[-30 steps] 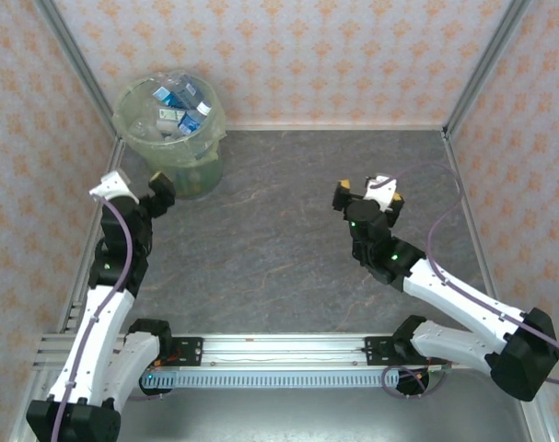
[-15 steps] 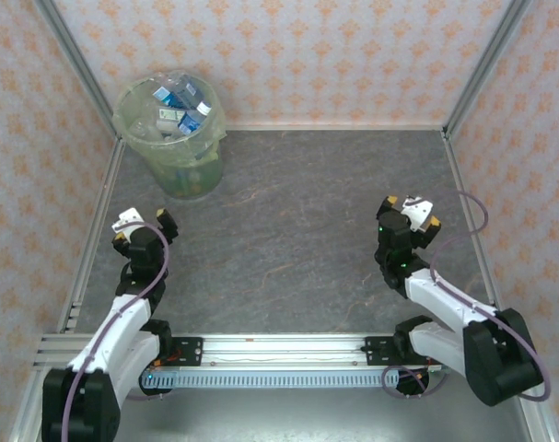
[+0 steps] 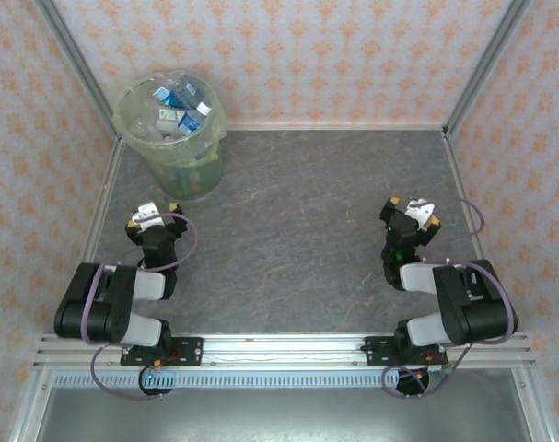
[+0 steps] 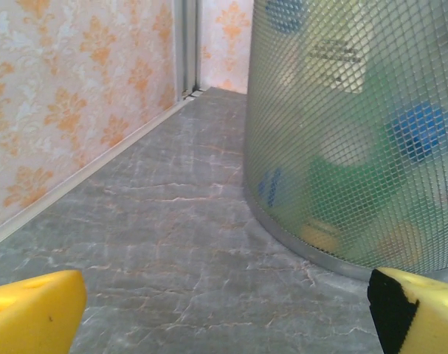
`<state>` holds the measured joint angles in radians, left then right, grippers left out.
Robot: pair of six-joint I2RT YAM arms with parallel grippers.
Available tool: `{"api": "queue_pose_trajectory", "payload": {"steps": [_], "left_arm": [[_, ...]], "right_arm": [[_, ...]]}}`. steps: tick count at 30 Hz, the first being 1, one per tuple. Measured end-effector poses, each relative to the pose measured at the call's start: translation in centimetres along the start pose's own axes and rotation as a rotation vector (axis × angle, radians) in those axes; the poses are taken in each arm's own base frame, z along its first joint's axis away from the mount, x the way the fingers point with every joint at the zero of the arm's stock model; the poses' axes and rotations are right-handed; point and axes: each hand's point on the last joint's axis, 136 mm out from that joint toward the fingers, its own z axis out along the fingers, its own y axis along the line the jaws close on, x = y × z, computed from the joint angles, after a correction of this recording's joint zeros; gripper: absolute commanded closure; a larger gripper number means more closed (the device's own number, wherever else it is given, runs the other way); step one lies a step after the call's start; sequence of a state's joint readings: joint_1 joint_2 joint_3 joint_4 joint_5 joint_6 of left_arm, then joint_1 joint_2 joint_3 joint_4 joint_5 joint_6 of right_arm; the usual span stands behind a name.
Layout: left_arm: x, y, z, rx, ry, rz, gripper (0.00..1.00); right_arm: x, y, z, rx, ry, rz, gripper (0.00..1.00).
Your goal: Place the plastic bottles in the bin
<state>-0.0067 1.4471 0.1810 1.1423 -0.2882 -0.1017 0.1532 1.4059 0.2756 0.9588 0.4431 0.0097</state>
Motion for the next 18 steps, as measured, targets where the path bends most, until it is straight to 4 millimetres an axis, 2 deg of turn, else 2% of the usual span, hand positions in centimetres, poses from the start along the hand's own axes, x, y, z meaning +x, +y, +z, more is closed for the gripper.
{"api": "queue_pose_trajectory", "payload": {"steps": [3,5,8,11,18], "left_arm": [[1.0,-0.5,0.4,0.023,0.01,0.014,0.01],[0.3,-0.9,0.4,0.045,-0.017,0.007,0.01],[-0.6,-1.3,0.3,0.067,-0.053,-0.004,0.01],[-0.8,-1.6,0.3,0.083,-0.061,-0.008,0.01],[-0.9,-1.7,0.3,0.088,-0.065,-0.009,0.0]], "right_arm": [[0.4,0.7,0.0,-0.062,-0.02,0.005,0.0],[1.0,0.9,0.0,-0.098,-0.008,0.003,0.0],[0.6,0.7,0.0,-0.136,-0.042,0.032,0.0],[1.3,1.1,0.2,-0.169,-0.018,0.022,0.0],[1.1,1.8,0.2,-0.219,-0.019,0.028,0.0]]}}
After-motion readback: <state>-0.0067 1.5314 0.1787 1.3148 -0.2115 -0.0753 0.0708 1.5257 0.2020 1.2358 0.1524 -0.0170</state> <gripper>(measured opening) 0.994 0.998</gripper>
